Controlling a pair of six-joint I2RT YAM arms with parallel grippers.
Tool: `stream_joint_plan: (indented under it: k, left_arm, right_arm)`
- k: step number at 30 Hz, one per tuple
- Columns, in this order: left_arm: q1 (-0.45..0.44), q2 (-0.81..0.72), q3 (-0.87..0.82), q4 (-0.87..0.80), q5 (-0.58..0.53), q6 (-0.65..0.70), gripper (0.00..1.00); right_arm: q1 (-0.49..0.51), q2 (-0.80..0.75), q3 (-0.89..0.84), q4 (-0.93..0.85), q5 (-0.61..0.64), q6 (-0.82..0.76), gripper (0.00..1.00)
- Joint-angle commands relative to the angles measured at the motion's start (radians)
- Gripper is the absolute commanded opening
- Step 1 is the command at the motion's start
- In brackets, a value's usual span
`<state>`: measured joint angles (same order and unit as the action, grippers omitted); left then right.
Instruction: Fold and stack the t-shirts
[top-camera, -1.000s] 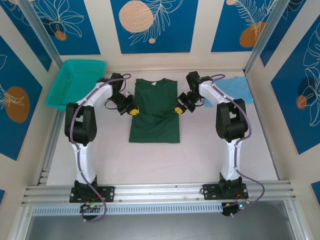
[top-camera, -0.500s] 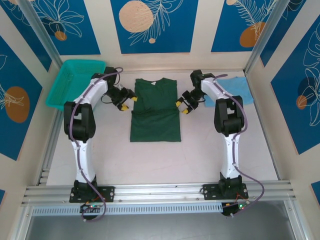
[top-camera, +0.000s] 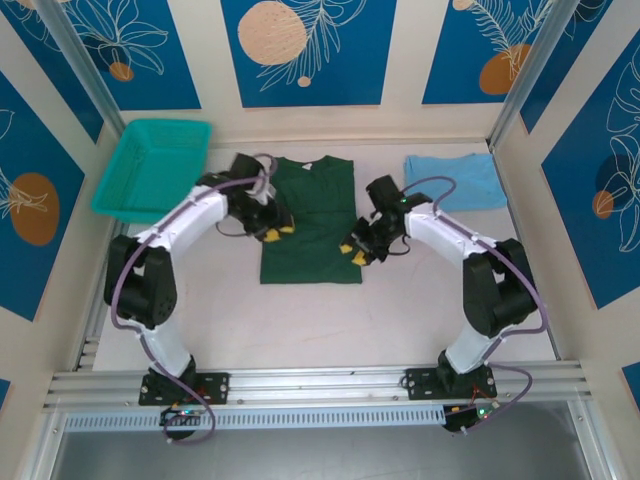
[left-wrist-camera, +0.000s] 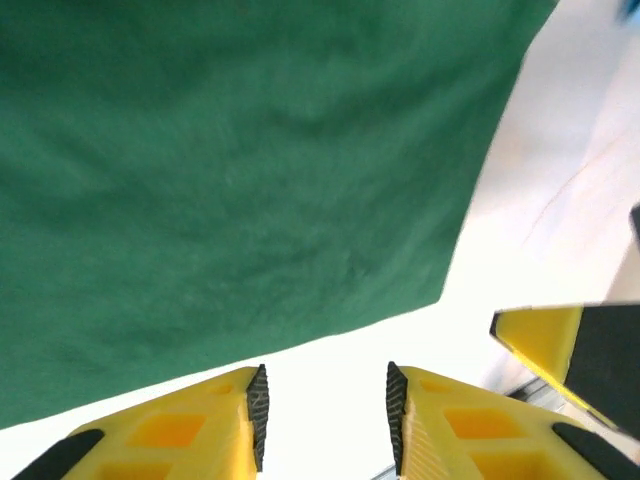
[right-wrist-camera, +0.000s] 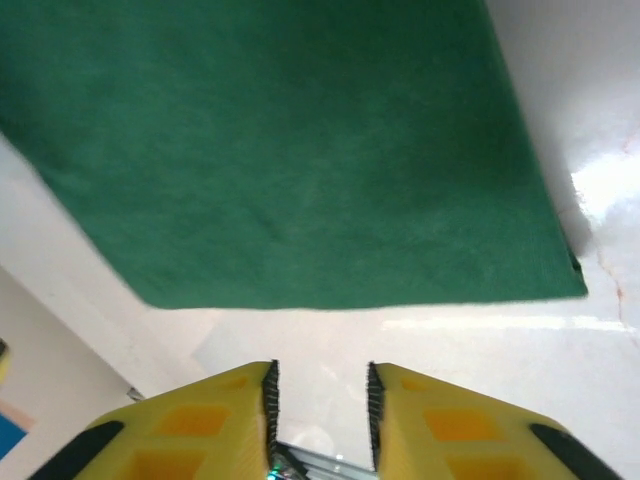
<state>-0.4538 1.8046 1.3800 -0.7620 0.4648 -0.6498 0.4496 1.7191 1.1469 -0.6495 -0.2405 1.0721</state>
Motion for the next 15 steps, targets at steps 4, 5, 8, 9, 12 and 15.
stream_joint_plan:
  k: [4, 5, 8, 9, 12, 15]
  left_arm:
    - [-0.024, 0.062, -0.167, 0.039, -0.103, 0.081, 0.35]
    - [-0.023, 0.057, -0.211, 0.043, -0.115, 0.081, 0.35]
    - [-0.028, 0.012, -0.337, 0.057, -0.113, 0.058, 0.35]
    - [-0.032, -0.020, -0.381, 0.061, -0.114, 0.044, 0.35]
    - [-0.042, -0.124, -0.489, 0.054, -0.135, -0.003, 0.35]
    - [-0.043, -0.256, -0.601, 0.051, -0.141, -0.080, 0.36]
  right_arm:
    - [0.062, 0.122, -0.064, 0.095, -0.004, -0.011, 0.21]
    - [0.077, 0.114, -0.094, 0.104, 0.006, -0.007, 0.21]
    - [0.125, 0.055, -0.185, 0.109, 0.046, 0.013, 0.21]
    - [0.141, 0.026, -0.222, 0.116, 0.053, 0.028, 0.21]
    - [0.183, -0.061, -0.318, 0.129, 0.077, 0.074, 0.21]
    - [0.232, -0.147, -0.394, 0.117, 0.116, 0.120, 0.21]
